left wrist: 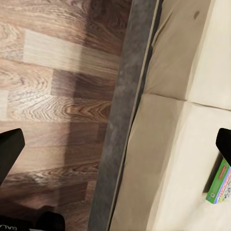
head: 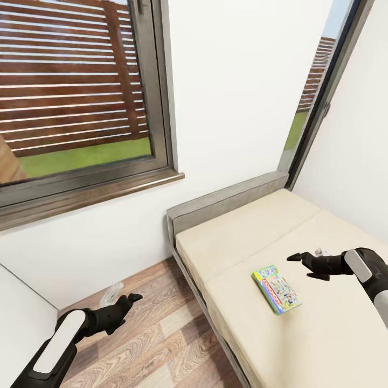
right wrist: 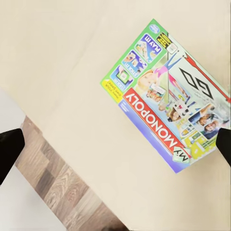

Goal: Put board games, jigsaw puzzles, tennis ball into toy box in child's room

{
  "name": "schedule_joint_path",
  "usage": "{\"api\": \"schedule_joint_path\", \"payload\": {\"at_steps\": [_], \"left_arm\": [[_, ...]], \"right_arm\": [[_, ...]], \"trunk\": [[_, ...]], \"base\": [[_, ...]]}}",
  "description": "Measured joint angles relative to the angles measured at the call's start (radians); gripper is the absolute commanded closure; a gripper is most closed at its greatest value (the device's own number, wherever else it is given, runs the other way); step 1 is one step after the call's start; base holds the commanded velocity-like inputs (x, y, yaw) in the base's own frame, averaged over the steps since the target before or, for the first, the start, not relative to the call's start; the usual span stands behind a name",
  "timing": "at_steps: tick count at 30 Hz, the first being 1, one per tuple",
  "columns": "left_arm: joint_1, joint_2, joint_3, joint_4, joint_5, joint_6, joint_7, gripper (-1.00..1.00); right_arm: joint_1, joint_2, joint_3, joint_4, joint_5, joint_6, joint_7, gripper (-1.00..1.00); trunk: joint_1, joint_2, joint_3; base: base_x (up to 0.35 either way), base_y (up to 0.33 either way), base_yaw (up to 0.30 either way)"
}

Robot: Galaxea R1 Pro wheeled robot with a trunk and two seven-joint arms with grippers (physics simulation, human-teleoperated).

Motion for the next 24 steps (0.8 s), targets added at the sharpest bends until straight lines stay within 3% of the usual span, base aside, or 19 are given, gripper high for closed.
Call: {"api": "schedule_joint_path", "payload": {"at_steps": [24], "left_arm": [[0.000,-0.001,0.000,0.000,0.000,0.000,0.002,-1.00]], "right_arm": [[-0.002,-0.005,-0.003,-0.001,-0.005,-0.023,-0.015,-1.00]], "trunk": [[0.092,-0.168,-0.075]], "base": [[0.000,0.000,0.000]]}}
